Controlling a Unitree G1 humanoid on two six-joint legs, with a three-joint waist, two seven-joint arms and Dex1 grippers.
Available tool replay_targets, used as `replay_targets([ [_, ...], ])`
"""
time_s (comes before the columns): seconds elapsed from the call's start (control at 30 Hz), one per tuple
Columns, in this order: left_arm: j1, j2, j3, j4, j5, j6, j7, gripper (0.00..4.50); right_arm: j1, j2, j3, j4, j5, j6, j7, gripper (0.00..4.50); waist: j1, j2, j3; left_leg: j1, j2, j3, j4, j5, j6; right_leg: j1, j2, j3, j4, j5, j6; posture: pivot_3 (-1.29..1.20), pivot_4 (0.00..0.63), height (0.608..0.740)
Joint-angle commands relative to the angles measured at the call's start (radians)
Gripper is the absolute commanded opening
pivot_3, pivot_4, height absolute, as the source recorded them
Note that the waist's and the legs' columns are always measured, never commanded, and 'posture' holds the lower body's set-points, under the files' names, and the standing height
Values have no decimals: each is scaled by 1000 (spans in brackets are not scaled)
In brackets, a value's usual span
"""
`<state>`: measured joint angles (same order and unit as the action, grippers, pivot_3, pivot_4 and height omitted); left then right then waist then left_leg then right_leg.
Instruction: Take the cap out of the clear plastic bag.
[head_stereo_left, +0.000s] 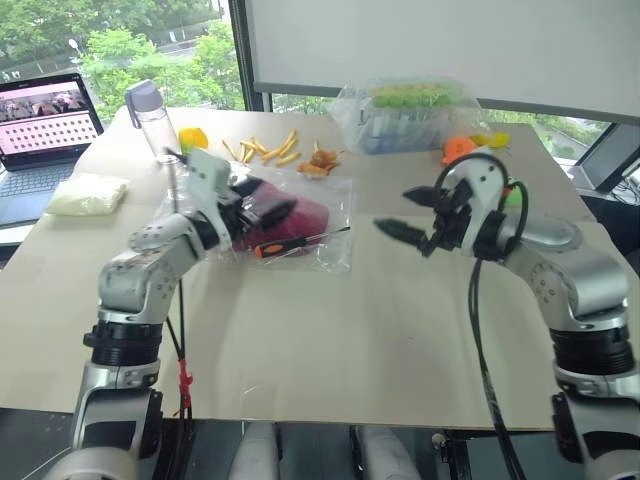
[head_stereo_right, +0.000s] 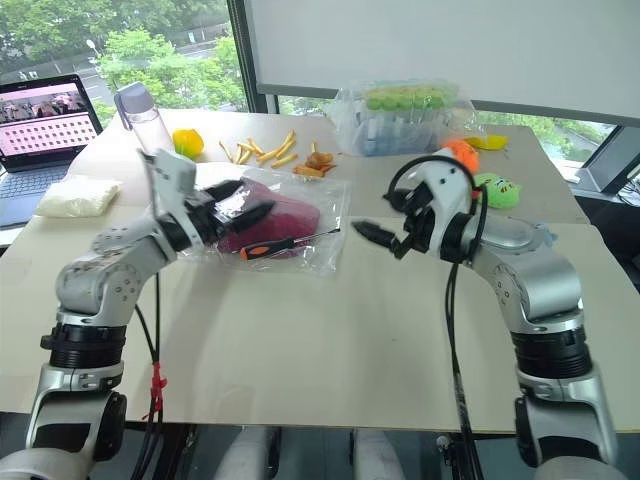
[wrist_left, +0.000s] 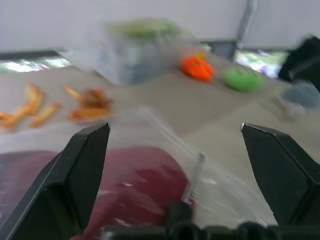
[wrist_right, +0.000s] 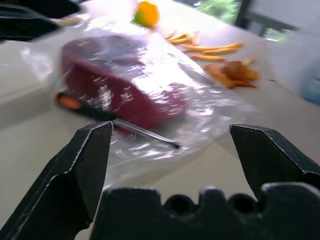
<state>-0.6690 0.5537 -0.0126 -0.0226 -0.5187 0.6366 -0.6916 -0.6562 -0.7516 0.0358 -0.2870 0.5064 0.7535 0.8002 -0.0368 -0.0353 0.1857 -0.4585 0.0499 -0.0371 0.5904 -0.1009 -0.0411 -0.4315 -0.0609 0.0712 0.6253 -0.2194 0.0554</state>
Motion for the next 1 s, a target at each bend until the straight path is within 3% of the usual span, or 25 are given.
replay_targets([
  [0.03, -72, 89, -126, 59, 134, -78, -151, 4500, -43, -102, 3, -20, 18, 11, 135, 4481, -2, 0, 0, 0, 0, 0, 0, 0, 0, 0, 0, 0, 0, 0, 0, 0, 150, 740],
  [0.17, -178, 64, -162, 258, 210, -167, -205, 4500, -104, -154, 30, 23, -2, -4, 209, 4481, -4, 0, 0, 0, 0, 0, 3, 0, 0, -2, 0, 0, 1, -1, -8, 0, 150, 740],
  [0.5, -358, -89, -243, 792, 437, -466, -257, 4500, -132, -126, 29, -34, 27, 37, 216, 4481, 6, 0, 0, -3, 0, 0, 5, 1, 1, -4, 0, 0, 3, 3, -2, 0, 150, 740],
  [0.67, -395, -139, -248, 900, 492, -532, -278, 4500, -134, -125, 12, -62, 27, 60, 181, 4481, 14, 0, 0, -9, 0, 0, 5, 1, 1, -9, 0, 1, 4, 4, -1, 0, 150, 740],
  [0.87, -403, -130, -266, 957, 593, -621, -237, 4500, -141, -126, 7, -72, 24, 78, 142, 4481, 17, 0, 0, -8, 0, 0, 8, 1, 1, -8, 0, 1, 5, 3, 1, 0, 150, 740],
  [0.97, -388, -121, -275, 950, 630, -645, -242, 3822, -153, -119, 15, -65, 20, 80, 128, 4500, 16, 0, 0, -8, 0, 0, 10, 1, 1, -7, 0, 1, 6, 5, 2, 0, 150, 740],
  [1.0, -378, -114, -284, 942, 646, -654, -246, 3366, -159, -115, 19, -59, 16, 79, 124, 4500, 16, 0, 0, -8, 0, 0, 11, 1, 1, -7, 0, 1, 6, 5, 1, 0, 150, 740],
])
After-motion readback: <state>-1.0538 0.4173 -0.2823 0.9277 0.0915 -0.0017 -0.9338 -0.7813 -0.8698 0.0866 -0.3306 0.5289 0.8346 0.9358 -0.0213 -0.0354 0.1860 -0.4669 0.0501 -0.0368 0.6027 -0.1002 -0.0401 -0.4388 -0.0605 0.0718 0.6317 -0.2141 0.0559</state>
